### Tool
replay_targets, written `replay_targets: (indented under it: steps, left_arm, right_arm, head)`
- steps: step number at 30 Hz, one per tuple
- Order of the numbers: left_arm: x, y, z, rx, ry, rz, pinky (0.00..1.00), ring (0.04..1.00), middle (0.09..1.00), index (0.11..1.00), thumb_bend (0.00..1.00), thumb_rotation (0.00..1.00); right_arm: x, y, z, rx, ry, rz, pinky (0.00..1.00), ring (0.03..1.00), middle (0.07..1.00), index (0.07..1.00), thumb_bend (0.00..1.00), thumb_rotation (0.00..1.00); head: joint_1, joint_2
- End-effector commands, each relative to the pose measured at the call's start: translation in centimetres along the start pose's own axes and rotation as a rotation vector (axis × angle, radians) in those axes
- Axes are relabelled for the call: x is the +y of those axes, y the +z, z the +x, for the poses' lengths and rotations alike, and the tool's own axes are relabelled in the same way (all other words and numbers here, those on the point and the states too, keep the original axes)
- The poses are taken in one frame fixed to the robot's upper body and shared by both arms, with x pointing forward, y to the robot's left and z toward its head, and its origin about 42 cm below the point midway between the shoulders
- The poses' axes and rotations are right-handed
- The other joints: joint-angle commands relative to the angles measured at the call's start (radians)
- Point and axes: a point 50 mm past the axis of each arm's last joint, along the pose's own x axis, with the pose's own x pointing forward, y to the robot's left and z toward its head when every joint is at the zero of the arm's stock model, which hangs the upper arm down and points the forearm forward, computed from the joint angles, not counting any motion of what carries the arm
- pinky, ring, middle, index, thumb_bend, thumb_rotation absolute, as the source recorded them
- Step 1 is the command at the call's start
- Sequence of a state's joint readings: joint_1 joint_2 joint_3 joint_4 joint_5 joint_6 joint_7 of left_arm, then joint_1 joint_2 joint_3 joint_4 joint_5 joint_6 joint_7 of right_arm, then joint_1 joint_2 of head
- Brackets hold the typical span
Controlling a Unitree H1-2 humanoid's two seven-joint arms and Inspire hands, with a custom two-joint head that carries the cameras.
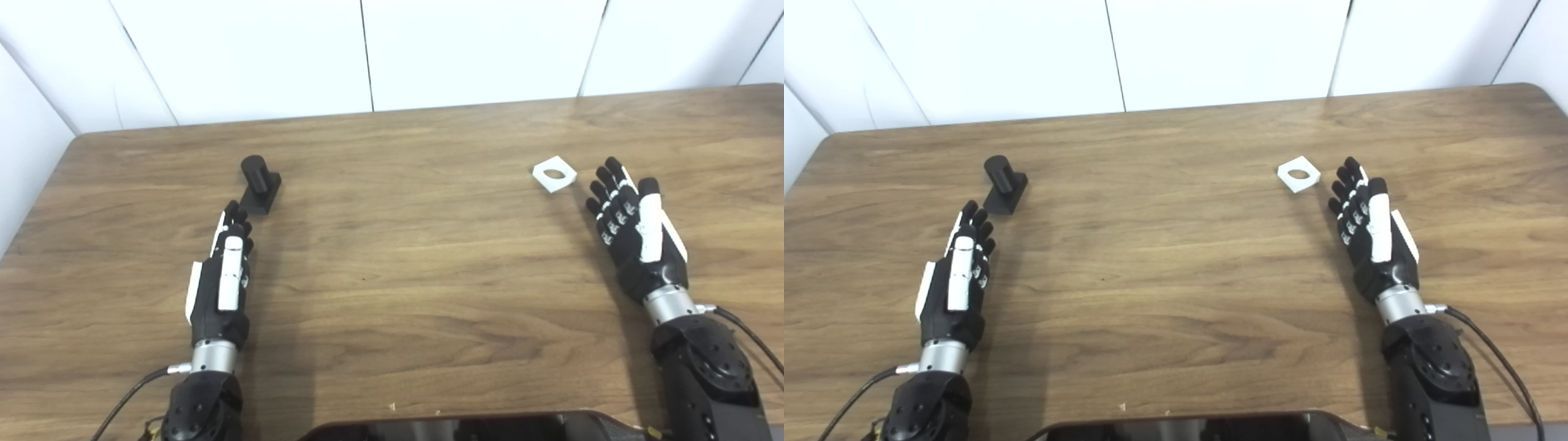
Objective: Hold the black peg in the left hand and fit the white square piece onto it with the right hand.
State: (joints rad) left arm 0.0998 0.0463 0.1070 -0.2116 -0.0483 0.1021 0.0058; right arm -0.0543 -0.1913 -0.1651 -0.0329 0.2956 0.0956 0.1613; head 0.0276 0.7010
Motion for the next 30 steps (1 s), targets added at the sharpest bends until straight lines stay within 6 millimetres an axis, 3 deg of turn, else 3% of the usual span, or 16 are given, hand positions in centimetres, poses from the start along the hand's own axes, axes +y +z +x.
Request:
replay_targets:
  steps: [1,8,19,26,30]
  left_arm:
    - [0.1,2.0,0.9,-0.076,0.01,0.056,1.0,1.0,1.0,0.999,0.43,0.78]
    - [0.0,3.9,1.0,-0.072,0.034,0.098,1.0,1.0,1.0,0.993,0.38,0.63]
    - [0.1,5.6,1.1,-0.067,0.127,0.309,0.97,0.987,1.0,0.946,0.39,0.61]
    - [0.0,6.4,1.6,-0.08,0.166,0.384,0.97,0.985,0.986,0.947,0.48,0.59]
    - [0.0,6.7,2.0,-0.089,0.207,0.436,0.98,0.984,0.971,0.914,0.51,0.53]
  right_arm:
    - [-0.3,-0.9,-0.4,0.009,0.0,0.011,1.0,1.0,1.0,0.999,0.66,1.0]
    - [-0.1,-1.1,-0.3,0.015,-0.004,0.009,1.0,1.0,1.0,0.998,0.66,1.0]
    - [0.1,-1.1,-0.5,0.014,0.001,0.004,1.0,1.0,1.0,1.0,0.64,1.0]
    - [0.0,-1.3,-0.5,0.015,0.004,0.006,1.0,1.0,1.0,1.0,0.66,1.0]
    - [0.0,-1.4,-0.5,0.014,0.006,0.006,1.0,1.0,1.0,1.0,0.67,1.0]
  head:
    - [0.001,0.001]
    - [0.007,-0.002]
    - [0.012,-0.005]
    - [0.018,-0.008]
    - [0.019,-0.01]
